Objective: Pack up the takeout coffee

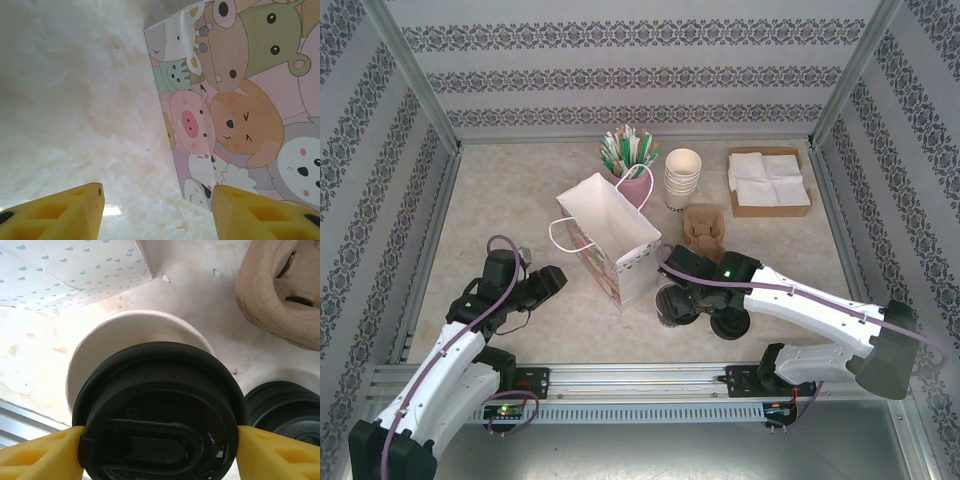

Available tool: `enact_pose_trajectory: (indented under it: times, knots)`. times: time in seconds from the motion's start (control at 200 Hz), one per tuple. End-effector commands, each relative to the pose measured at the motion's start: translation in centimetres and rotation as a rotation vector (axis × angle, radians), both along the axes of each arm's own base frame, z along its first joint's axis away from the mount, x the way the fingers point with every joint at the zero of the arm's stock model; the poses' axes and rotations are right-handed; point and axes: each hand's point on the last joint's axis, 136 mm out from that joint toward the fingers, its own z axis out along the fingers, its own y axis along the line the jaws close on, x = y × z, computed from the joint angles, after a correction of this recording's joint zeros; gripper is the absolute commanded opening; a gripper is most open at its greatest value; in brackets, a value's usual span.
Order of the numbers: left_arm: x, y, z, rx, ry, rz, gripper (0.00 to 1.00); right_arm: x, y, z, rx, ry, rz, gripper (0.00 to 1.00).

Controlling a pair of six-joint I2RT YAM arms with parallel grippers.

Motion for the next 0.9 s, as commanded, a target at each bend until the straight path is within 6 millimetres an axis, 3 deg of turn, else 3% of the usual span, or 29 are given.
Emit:
enact_pose_trajectory:
  times: [0.0,0.565,0.894]
  knots:
    - [0.1,-0.2,0.8,0.009,-0.018,-0.018,0.6,0.0,0.1,0.3,-0.011,-0.013,-0.002,0.72]
    - [0.1,-0.2,1.1,0.008,-0.023,-0.018,0.6,0.1,0.0,2.1,-0.021,-0.018,-0.012,0.67]
    - [0.0,-0.2,1.0,0.014,-0.022,-0.022,0.6,0.1,1.1,1.6,-0.068,0.037,0.027,0.68]
